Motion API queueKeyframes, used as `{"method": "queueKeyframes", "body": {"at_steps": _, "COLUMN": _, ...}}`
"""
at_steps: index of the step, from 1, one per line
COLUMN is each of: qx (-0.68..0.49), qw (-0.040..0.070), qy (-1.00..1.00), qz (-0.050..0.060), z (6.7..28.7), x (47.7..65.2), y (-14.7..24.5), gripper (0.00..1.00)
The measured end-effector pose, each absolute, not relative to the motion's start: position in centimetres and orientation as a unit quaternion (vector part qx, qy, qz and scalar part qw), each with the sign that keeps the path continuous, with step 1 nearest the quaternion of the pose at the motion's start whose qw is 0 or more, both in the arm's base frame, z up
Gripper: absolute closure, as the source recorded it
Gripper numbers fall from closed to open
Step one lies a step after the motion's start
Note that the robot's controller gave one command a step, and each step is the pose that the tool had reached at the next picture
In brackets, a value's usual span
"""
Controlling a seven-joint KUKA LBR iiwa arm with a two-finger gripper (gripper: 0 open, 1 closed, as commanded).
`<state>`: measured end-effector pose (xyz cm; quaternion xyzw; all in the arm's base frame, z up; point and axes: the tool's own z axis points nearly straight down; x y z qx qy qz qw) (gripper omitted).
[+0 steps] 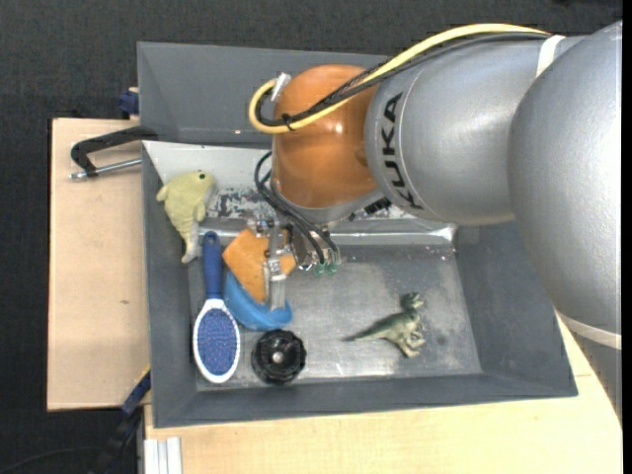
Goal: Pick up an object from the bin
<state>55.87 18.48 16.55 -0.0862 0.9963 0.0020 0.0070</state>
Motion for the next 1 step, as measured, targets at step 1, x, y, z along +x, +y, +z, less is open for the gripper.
{"method": "queueKeyframes", "body": {"at_steps": 1, "qx": -0.09, "qw": 0.008, "qy": 0.996, "qz": 0.002, "z": 25.45, "x": 55.6, "y": 18.16, "gripper": 1.0}}
